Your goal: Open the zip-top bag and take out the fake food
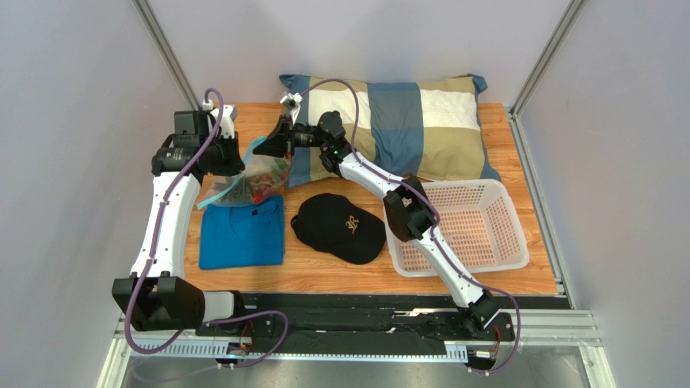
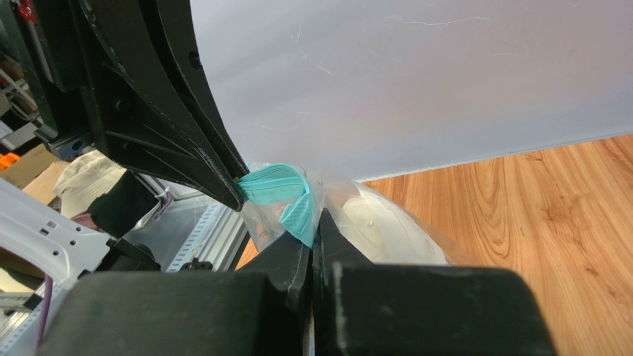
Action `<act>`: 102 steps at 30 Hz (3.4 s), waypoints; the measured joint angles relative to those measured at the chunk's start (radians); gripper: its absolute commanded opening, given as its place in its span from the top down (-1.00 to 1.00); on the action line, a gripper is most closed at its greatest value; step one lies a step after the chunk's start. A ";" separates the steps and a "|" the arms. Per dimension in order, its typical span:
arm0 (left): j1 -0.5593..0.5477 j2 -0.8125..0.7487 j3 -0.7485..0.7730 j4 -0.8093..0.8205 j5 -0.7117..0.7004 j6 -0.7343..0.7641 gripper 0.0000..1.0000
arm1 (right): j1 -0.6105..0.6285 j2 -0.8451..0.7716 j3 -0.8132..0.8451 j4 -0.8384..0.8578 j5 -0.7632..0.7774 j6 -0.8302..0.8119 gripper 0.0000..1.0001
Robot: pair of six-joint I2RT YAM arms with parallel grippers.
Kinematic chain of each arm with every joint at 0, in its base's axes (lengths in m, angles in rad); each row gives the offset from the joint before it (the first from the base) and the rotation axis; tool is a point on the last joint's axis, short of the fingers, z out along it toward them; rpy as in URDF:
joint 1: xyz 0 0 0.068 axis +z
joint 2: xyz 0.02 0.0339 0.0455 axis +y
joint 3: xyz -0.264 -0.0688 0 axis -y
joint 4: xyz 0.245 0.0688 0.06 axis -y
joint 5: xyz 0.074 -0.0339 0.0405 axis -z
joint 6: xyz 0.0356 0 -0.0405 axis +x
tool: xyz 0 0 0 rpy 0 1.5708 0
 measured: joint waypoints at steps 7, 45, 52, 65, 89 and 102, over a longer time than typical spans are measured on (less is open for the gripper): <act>-0.003 -0.065 -0.084 0.094 -0.191 -0.140 1.00 | 0.015 -0.001 -0.073 0.021 0.278 0.099 1.00; 0.001 -0.204 -0.299 0.108 -0.034 -0.475 1.00 | -0.057 -0.565 -0.435 -0.901 0.663 0.170 0.31; 0.001 -0.204 -0.299 0.117 0.023 -0.494 1.00 | -0.024 -0.602 -0.471 -0.935 0.608 0.271 -0.15; 0.001 -0.221 -0.308 0.111 0.047 -0.489 -0.74 | 0.061 -0.309 -0.212 -1.048 0.562 0.211 0.82; -0.210 0.309 0.219 0.011 -0.158 -0.262 -0.74 | 0.073 -0.409 -0.298 -1.099 0.629 0.203 1.00; -0.202 0.413 0.288 -0.068 -0.345 -0.200 1.00 | 0.068 -0.423 -0.337 -1.083 0.607 0.229 0.39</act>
